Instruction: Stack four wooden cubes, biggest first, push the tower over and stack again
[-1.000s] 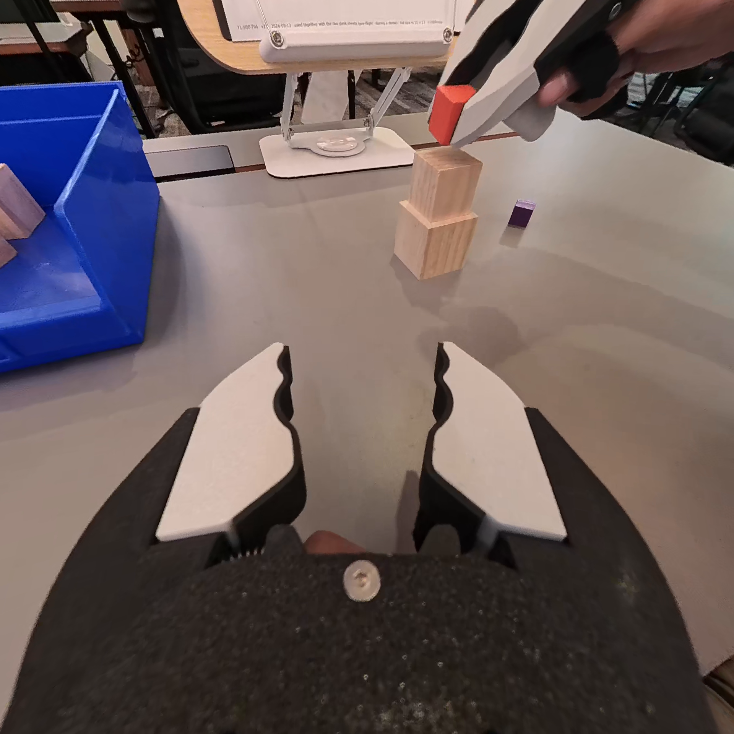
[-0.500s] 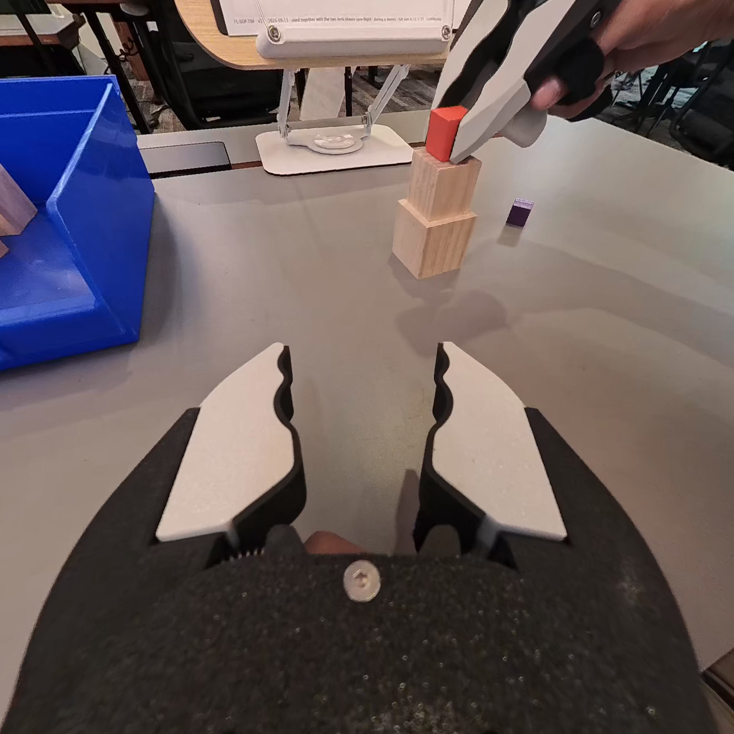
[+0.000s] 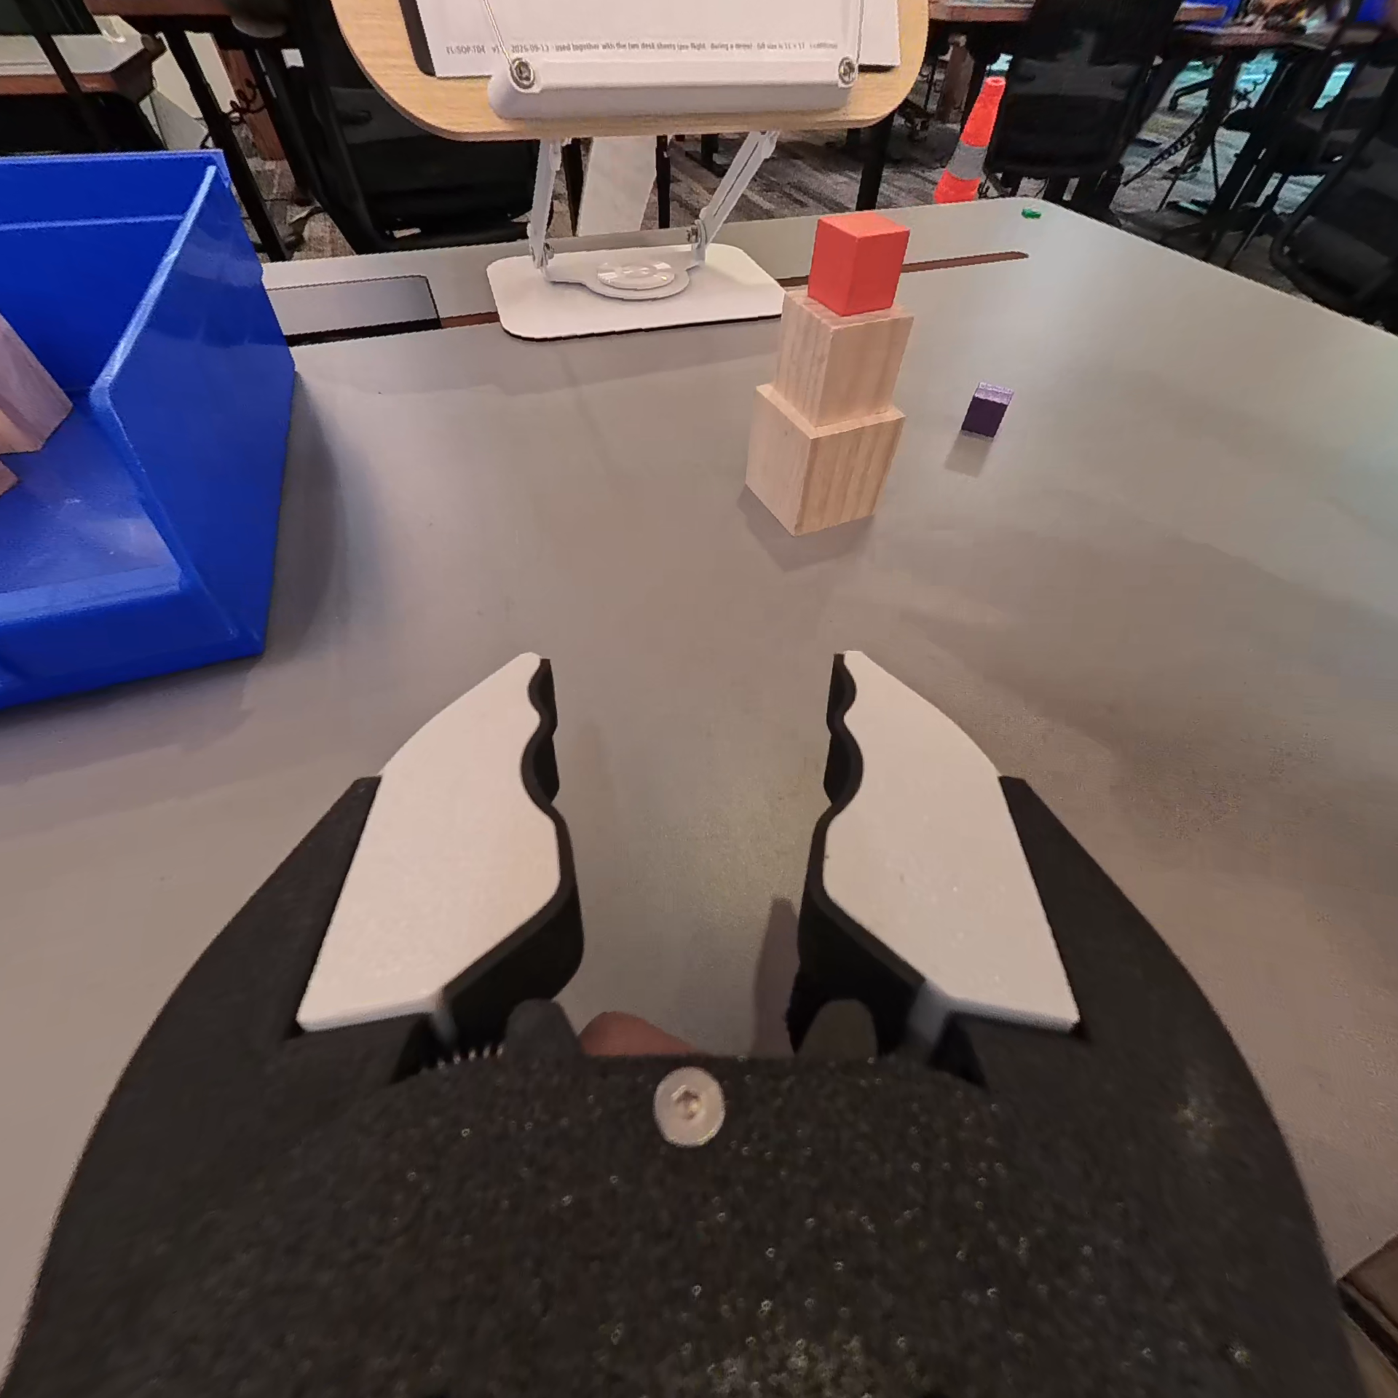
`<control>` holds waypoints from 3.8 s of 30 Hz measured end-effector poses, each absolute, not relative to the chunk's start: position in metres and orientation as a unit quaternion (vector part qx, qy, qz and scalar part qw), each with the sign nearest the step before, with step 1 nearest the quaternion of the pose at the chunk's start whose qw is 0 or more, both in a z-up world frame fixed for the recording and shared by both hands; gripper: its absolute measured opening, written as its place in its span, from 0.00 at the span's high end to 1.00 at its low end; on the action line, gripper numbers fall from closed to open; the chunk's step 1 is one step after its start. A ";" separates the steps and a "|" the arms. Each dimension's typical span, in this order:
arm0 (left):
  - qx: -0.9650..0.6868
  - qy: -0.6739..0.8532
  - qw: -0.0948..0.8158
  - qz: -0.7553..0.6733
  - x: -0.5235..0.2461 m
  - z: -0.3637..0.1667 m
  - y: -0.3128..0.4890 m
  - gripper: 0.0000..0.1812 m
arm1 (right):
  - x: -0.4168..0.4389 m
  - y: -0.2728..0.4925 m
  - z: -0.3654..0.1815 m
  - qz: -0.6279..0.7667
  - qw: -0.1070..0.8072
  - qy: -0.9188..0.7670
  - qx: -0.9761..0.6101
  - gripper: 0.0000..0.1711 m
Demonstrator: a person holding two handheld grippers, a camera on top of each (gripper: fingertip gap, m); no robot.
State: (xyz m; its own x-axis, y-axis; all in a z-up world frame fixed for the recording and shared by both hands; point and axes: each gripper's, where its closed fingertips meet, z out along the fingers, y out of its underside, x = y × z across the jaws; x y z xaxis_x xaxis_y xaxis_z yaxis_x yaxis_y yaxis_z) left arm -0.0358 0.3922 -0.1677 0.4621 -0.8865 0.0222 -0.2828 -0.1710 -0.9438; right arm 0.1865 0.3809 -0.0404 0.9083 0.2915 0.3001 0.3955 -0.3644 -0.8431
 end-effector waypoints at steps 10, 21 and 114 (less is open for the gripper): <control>-0.710 0.403 0.492 -0.304 -0.035 -0.168 0.397 0.61 | 0.180 0.204 -0.153 -0.143 0.508 0.205 -0.824 0.58; -0.709 0.400 0.496 -0.302 -0.036 -0.167 0.398 0.61 | 0.174 0.187 -0.190 -0.157 0.472 0.213 -0.841 0.54; -0.686 0.443 0.510 -0.271 -0.031 -0.170 0.385 0.63 | 0.138 0.427 -0.117 0.075 0.257 -0.458 -0.848 0.87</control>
